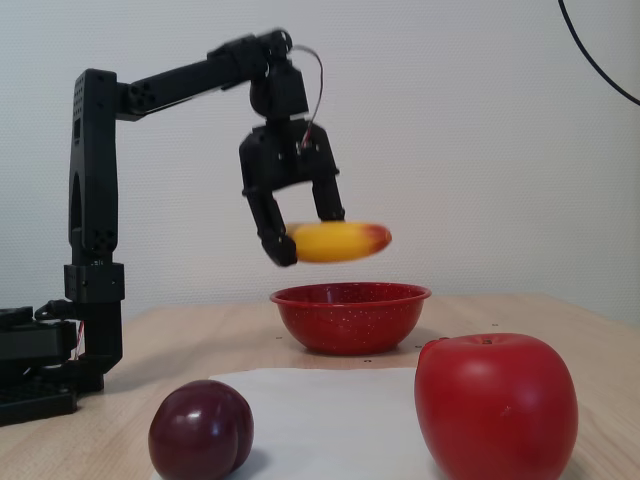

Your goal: Grasp the banana and put it in the red bowl.

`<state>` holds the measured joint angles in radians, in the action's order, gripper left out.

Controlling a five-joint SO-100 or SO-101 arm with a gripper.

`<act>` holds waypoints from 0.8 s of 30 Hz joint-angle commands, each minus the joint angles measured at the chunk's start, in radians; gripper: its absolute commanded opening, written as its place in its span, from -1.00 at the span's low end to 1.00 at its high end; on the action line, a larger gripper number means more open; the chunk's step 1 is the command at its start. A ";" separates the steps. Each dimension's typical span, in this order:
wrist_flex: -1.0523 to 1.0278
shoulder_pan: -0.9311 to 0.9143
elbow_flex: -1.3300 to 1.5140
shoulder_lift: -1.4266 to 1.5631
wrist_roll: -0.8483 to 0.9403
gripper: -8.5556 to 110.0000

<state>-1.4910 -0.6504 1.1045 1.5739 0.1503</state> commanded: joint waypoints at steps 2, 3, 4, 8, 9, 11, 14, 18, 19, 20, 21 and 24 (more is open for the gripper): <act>0.161 -0.011 0.038 0.204 -0.003 -0.85; 0.196 -0.011 0.072 0.204 -0.008 -0.85; 0.232 -0.009 0.104 0.204 -0.008 -0.85; 0.334 -0.002 0.202 0.202 -0.038 -0.82; 0.341 0.000 0.213 0.201 -0.052 -0.72; 0.336 0.000 0.224 0.198 -0.072 -0.52; 0.301 -0.002 0.210 0.192 -0.077 -0.37; 0.222 -0.008 0.141 0.187 -0.067 -0.22; 0.201 -0.009 0.120 0.187 -0.064 -0.20; 0.176 -0.012 0.092 0.187 -0.060 -0.19; 0.152 -0.015 0.066 0.187 -0.057 -0.18; 0.094 -0.017 -0.026 0.187 -0.038 -0.27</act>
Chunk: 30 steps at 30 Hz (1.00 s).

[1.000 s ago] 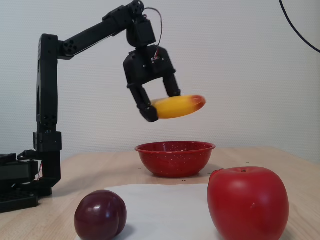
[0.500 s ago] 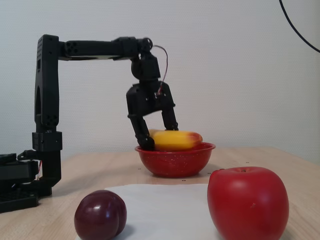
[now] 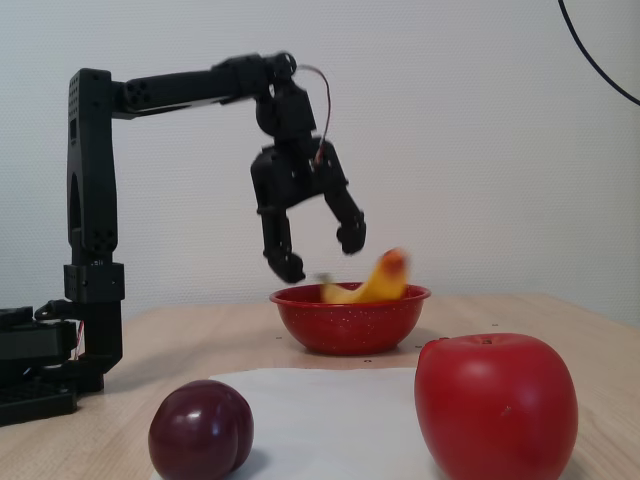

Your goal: Grasp the banana and put it in the red bowl.

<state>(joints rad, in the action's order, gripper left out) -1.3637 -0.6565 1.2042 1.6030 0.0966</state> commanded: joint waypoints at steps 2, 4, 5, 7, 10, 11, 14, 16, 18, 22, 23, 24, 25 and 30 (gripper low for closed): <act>-0.071 -0.011 -0.196 0.161 0.029 -0.38; -0.097 -0.005 -0.258 0.170 0.044 -0.51; -0.109 -0.002 -0.285 0.176 0.049 -0.57; -0.132 0.008 -0.330 0.192 0.055 -0.69; -0.167 0.026 -0.377 0.219 0.057 -0.79; -0.181 0.032 -0.390 0.227 0.058 -0.81; -0.230 0.060 -0.426 0.249 0.058 -0.85; -0.270 0.084 -0.449 0.261 0.057 -0.85; -0.298 0.112 -0.460 0.281 0.052 -0.85; -0.301 0.189 -0.426 0.347 0.049 -0.85; -0.287 0.207 -0.400 0.373 0.044 -0.85; -0.267 0.227 -0.370 0.400 0.038 -0.85; -0.245 0.249 -0.336 0.428 0.031 -0.85; -0.123 0.336 -0.124 0.581 0.002 -0.85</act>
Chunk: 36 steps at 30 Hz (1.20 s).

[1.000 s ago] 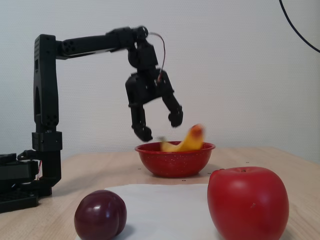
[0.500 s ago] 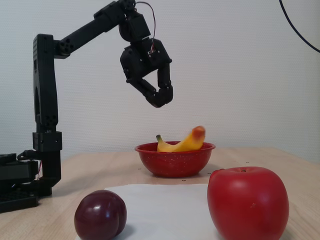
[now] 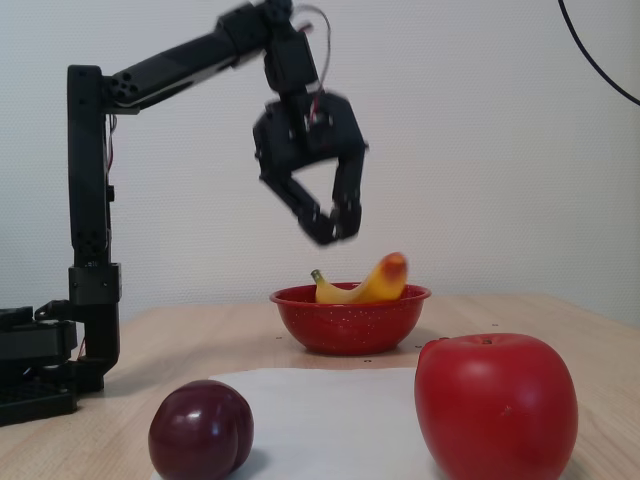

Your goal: Grasp the banana and put it in the red bowl.

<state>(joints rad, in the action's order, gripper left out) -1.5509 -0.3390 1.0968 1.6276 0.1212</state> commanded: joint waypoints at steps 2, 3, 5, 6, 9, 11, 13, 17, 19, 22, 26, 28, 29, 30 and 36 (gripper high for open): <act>0.124 0.046 0.092 0.627 -0.034 -0.85; 0.158 0.058 0.147 0.663 -0.038 -0.85; 0.227 0.091 0.253 0.726 -0.031 -0.85; 0.256 0.104 0.302 0.752 -0.029 -0.85; 0.344 0.149 0.430 0.824 -0.011 -0.85; 0.413 0.172 0.525 0.868 -0.009 -0.85; 0.483 0.187 0.611 0.907 -0.008 -0.85; 0.612 0.196 0.753 0.963 -0.017 -0.85; 0.643 0.193 0.779 0.971 -0.015 -0.85; 0.650 0.184 0.802 0.982 -0.012 -0.85; 0.629 0.178 0.819 0.996 -0.012 -0.85; 0.607 0.178 0.842 1.012 -0.017 -0.85; 0.598 0.176 0.862 1.029 -0.023 -0.85; 0.595 0.176 0.893 1.052 -0.026 -0.85; 0.630 0.179 1.114 1.209 -0.046 -0.85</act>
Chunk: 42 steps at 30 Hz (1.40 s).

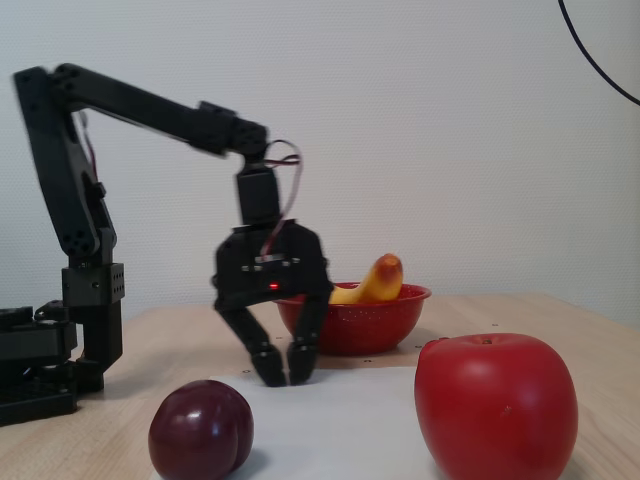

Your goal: Grasp the banana and put it in the red bowl.

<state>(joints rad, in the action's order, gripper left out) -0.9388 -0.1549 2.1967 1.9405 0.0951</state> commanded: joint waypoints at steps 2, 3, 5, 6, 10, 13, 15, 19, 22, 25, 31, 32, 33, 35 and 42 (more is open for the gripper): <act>0.052 -0.005 0.091 0.951 -0.026 -0.85; 0.069 -0.006 0.124 0.973 -0.031 -0.85; 0.089 -0.006 0.172 1.002 -0.035 -0.85; 0.101 -0.006 0.187 1.009 -0.038 -0.85; 0.170 -0.003 0.206 1.025 -0.038 -0.85; 0.253 -0.003 0.236 1.046 -0.028 -0.85; 0.339 -0.003 0.273 1.060 -0.020 -0.85; 0.595 0.008 0.334 1.063 0.003 -0.85; 0.739 0.011 0.350 1.062 0.029 -0.85; 0.853 0.015 0.371 1.071 0.041 -0.85; 1.037 0.031 0.520 1.131 0.008 -0.85; 1.081 0.032 0.558 1.141 -0.002 -0.85; 1.109 0.032 0.594 1.155 -0.014 -0.85; 1.169 0.034 0.658 1.178 -0.031 -0.85; 1.241 0.025 0.856 1.259 -0.077 -0.85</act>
<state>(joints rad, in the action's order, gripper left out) 0.2531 -0.1243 3.0772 2.5096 0.0383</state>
